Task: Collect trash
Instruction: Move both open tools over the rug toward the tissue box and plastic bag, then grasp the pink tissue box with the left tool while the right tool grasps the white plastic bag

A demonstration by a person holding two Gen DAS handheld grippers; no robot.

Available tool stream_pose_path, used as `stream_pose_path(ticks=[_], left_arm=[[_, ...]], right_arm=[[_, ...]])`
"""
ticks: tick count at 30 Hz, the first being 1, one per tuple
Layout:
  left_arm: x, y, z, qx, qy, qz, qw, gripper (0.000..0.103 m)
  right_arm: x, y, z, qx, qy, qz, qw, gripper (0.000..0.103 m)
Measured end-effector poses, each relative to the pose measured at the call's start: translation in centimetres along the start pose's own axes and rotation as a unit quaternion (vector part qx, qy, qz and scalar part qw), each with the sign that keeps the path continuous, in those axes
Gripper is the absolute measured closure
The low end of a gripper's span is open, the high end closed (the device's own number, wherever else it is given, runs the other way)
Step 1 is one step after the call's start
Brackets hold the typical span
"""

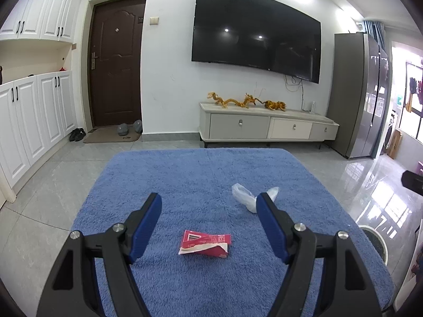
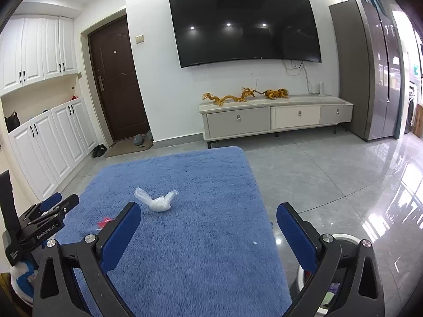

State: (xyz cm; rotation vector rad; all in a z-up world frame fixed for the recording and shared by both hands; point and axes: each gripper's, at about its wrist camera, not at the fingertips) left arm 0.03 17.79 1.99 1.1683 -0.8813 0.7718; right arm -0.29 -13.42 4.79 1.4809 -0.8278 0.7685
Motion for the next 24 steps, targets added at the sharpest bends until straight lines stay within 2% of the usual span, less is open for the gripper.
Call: stream_pose_path(ticks=[7, 11, 13, 20, 24], left_arm=[[-0.6, -2.8, -1.6, -0.007, 0.007, -0.032, 0.9994, 0.030], [-1.2, -3.5, -3.6, -0.011, 0.008, -0.047, 0.9988, 0.022], [-1.7, -3.4, -4.4, -0.012, -0.002, -0.055, 0.9984, 0.021], [-3.3, -4.8, -5.5, -0.057, -0.060, -0.113, 0.9901, 0.021], [-3.7, -6.6, -4.9, -0.092, -0.069, -0.144, 0.9829, 0.021]], right_arm=[[-0.2, -4.8, -1.6, 0.025, 0.016, -0.039, 0.999, 0.000], [-0.4, -8.0, -3.5, 0.048, 0.038, -0.071, 0.996, 0.000], [-0.6, -9.6, -4.6, 0.059, 0.055, -0.087, 0.993, 0.000], [-1.3, -15.1, -9.5, 0.101, 0.115, -0.126, 0.980, 0.000], [-1.3, -17.4, -11.8, 0.118, 0.136, -0.138, 0.974, 0.000]])
Point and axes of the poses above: each gripper's, at about its wrist camera, not at the fingertips, and y roughly against the way its jaws point, z to its right, x to its top, and after that the axes turned 12 degrees about -x, right-handed
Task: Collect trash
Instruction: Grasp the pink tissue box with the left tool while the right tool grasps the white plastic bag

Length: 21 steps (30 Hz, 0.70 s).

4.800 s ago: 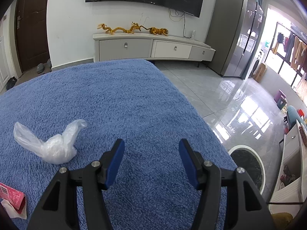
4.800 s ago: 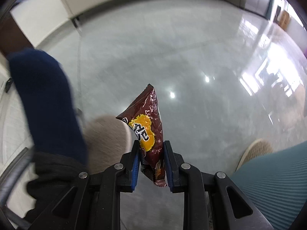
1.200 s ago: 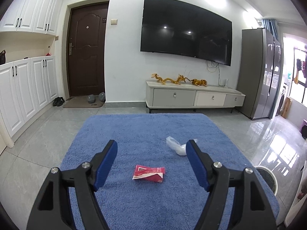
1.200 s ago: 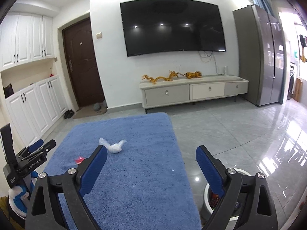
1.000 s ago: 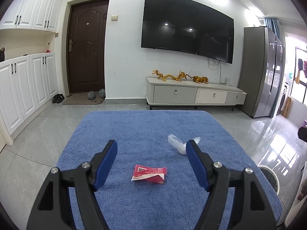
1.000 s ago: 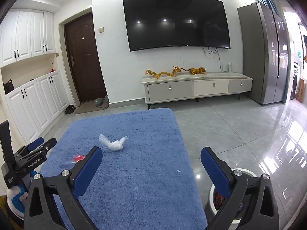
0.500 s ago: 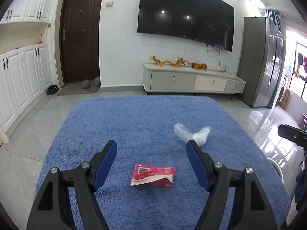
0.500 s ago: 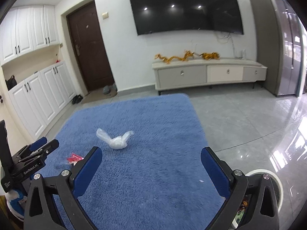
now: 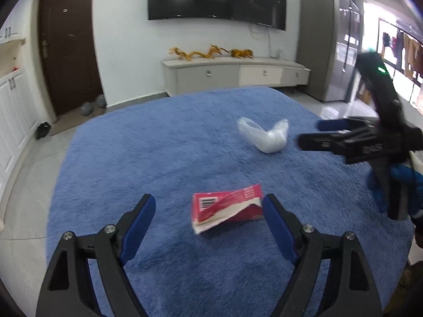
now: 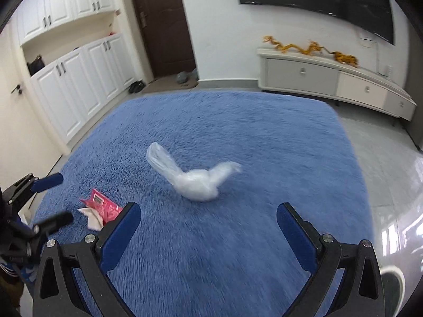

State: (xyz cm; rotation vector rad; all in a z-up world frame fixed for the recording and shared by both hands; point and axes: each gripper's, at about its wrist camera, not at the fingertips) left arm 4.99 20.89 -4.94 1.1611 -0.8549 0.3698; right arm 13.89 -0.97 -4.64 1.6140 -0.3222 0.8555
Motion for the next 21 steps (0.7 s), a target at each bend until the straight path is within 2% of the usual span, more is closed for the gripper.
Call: stream_pose_path(ticks=[9, 12, 15, 16, 17, 19, 21], left_arm=[[0.4, -3.2, 1.7, 0.007, -0.037, -0.036, 0.9986, 0.021], [0.1, -4.6, 1.7, 0.021, -0.033, -0.062, 0.9973, 0.021], [0.3, -4.7, 0.8, 0.025, -0.007, -0.064, 0.9976, 0.021], [0.3, -4.7, 0.4, 0.028, 0.004, -0.065, 0.9975, 0.026], [0.3, -4.8, -0.2, 0.027, 0.018, -0.067, 0.9972, 0.035], [0.3, -4.7, -0.8, 0.026, 0.034, -0.064, 0.9970, 0.035], [0.2, -4.4, -0.7, 0.030, 0.033, -0.060, 0.9972, 0.036]], right_arm=[[1.4, -3.3, -1.8, 0.014, 0.012, -0.015, 1.000, 0.000], [1.6, -4.4, -2.0, 0.008, 0.010, -0.024, 1.000, 0.000], [1.6, -5.1, -1.8, 0.006, -0.001, -0.033, 0.999, 0.001], [1.6, -5.1, -1.6, 0.005, -0.004, -0.033, 0.999, 0.011], [1.5, -5.1, -1.5, 0.008, -0.007, -0.033, 0.999, 0.031], [1.3, -5.1, -1.2, 0.006, -0.010, -0.034, 0.999, 0.051], [1.1, -4.8, -0.9, 0.007, -0.014, -0.034, 0.999, 0.060]])
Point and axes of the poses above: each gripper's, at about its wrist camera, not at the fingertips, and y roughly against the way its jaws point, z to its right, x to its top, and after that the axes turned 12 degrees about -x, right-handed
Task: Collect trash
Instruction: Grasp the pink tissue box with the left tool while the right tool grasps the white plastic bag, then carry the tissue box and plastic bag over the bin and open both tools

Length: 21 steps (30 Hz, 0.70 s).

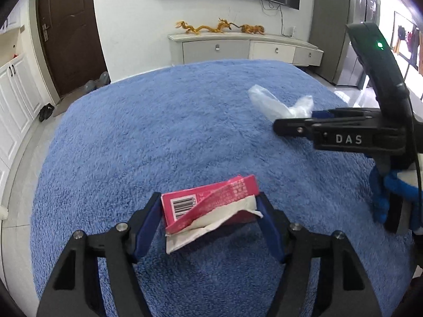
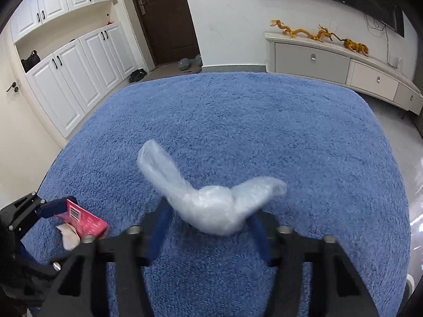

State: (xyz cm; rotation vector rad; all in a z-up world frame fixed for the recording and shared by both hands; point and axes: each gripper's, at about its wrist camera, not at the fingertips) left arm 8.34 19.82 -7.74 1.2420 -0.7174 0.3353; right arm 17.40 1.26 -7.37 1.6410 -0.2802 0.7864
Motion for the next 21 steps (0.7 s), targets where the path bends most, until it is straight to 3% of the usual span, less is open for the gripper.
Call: stream_pose_path(ticks=[12, 21], left_arm=[[0.6, 3.9, 4.3, 0.003, -0.021, 0.038, 0.9990, 0.036], [3.9, 4.8, 13.2, -0.051, -0.067, 0.064, 0.9944, 0.036]], right_arm=[[-2.8, 8.4, 3.7, 0.003, -0.043, 0.052, 0.998, 0.065], [-7.3, 17.6, 12.0, -0.068, -0.111, 0.101, 0.986, 0.065]])
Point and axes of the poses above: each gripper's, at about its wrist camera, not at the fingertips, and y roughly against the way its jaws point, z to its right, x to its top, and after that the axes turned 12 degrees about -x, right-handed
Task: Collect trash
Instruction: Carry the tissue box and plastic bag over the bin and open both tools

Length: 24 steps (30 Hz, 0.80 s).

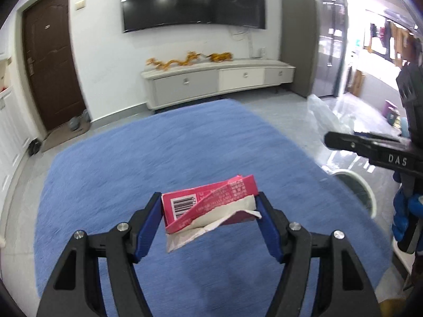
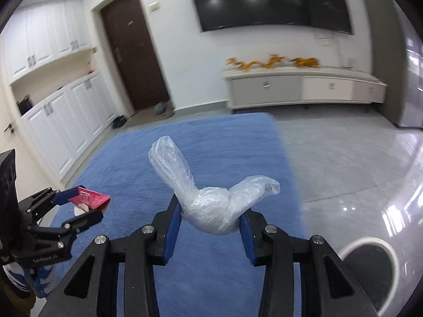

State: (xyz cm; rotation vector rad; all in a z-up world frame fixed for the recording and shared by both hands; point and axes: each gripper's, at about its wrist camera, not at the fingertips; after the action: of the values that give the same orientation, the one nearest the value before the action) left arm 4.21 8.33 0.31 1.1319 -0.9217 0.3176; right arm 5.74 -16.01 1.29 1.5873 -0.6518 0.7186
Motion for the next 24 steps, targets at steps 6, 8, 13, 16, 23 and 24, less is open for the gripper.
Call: stream_pose_path(ticks=[6, 8, 13, 16, 23, 24], left_arm=[[3.9, -4.0, 8.4, -0.077, -0.032, -0.001, 0.9965, 0.036], [4.8, -5.7, 11.4, -0.100, -0.044, -0.007, 0.9940, 0.036], [6.5, -10.5, 18.6, -0.166, -0.062, -0.039, 0.9835, 0.035], [7.2, -13.7, 22.5, -0.193, -0.063, -0.062, 0.9772, 0.034], [8.0, -20.0, 27.7, -0.244, -0.033, -0.115, 0.9622, 0.033], [7.8, -20.3, 28.0, -0.248, -0.031, -0.120, 0.9608, 0.033]], right_arm=[[-2.9, 2.7, 10.1, -0.099, -0.055, -0.012, 0.993, 0.064], [-4.2, 2.7, 13.2, -0.126, -0.072, -0.029, 0.989, 0.063], [-7.7, 1.5, 20.0, -0.178, -0.121, -0.069, 0.974, 0.062], [-9.4, 0.0, 23.4, -0.189, -0.153, -0.093, 0.966, 0.060], [-11.3, -1.5, 27.2, -0.209, -0.193, -0.119, 0.951, 0.030], [-11.4, -1.4, 27.6, -0.212, -0.199, -0.120, 0.949, 0.030]])
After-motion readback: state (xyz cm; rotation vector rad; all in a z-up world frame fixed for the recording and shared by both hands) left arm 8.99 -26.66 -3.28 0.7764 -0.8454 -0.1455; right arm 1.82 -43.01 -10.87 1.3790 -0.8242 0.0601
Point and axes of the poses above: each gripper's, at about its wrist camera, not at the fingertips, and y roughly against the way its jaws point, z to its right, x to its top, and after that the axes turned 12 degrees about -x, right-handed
